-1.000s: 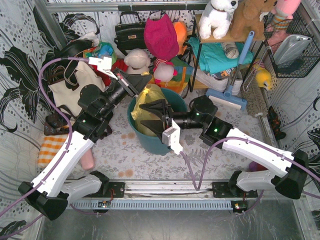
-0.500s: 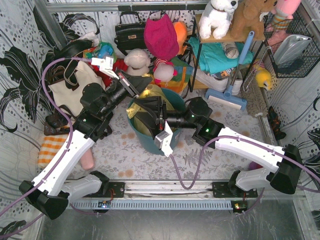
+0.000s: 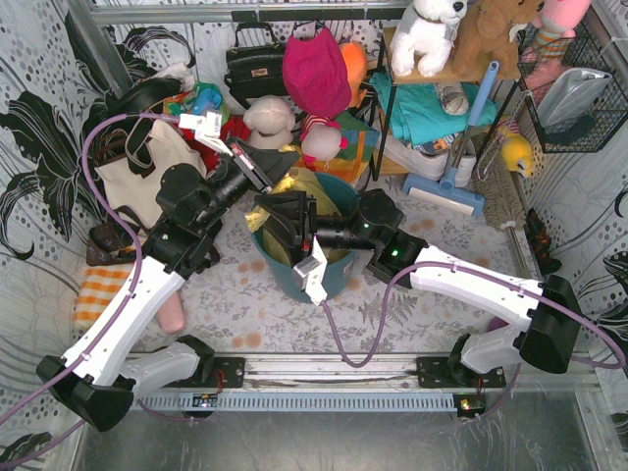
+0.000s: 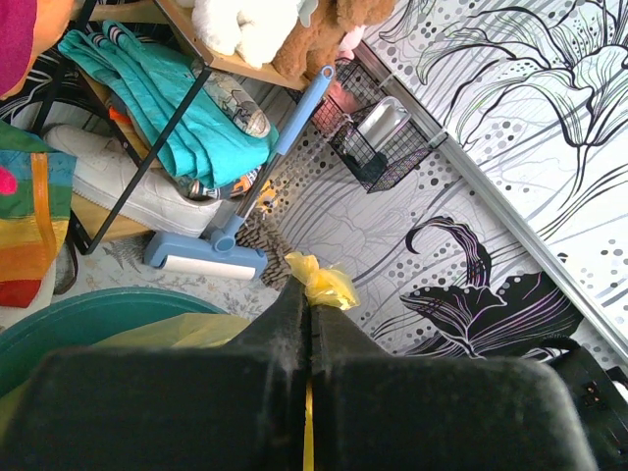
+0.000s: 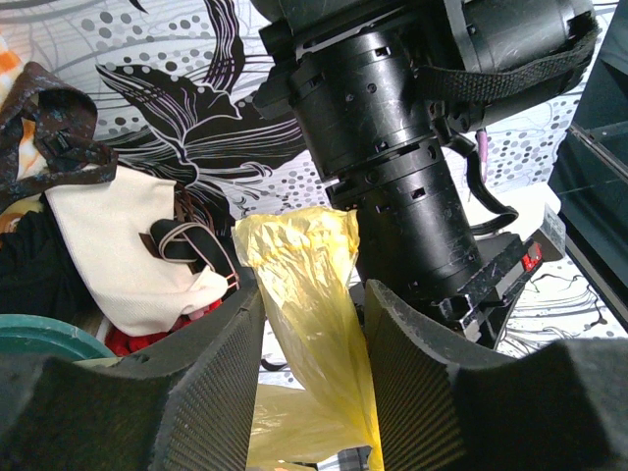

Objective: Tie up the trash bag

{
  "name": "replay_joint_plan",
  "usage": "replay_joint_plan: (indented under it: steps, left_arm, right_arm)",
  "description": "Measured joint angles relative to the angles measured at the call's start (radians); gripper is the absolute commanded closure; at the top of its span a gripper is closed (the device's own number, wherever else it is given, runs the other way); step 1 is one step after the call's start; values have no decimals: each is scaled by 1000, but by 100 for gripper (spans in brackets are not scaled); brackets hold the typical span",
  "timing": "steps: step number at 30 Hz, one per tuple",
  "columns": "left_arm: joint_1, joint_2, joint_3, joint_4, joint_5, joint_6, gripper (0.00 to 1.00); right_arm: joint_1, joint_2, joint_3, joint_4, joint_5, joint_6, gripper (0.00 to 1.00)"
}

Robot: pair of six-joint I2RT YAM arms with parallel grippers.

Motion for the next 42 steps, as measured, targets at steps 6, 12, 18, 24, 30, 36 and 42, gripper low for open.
replay_joint_plan:
  steps: [6, 12, 18, 24, 30, 36, 42]
  left_arm:
    - [0, 0, 0, 0, 3, -6, 100]
    - [0, -3, -3, 0, 5, -10, 100]
    - [0, -7, -6, 3, 4, -9, 100]
    - [0, -5, -7, 10, -3, 13, 100]
    - [1, 27, -7, 31, -15, 51, 100]
    - [5, 80, -7, 29, -67, 116, 100]
    - [29, 145, -11, 39, -90, 159, 100]
  right_arm:
    - [11, 8, 11, 0, 18, -25, 85]
    - [21, 8, 22, -12, 25, -37, 100]
    - [27, -46, 14, -81, 34, 82, 100]
    - [27, -195, -58, -100, 42, 347, 100]
    - [27, -290, -114, -145, 117, 720, 100]
    - [27, -373, -161, -238, 204, 1085, 100]
    - [27, -452, -290, -262, 209, 1299, 100]
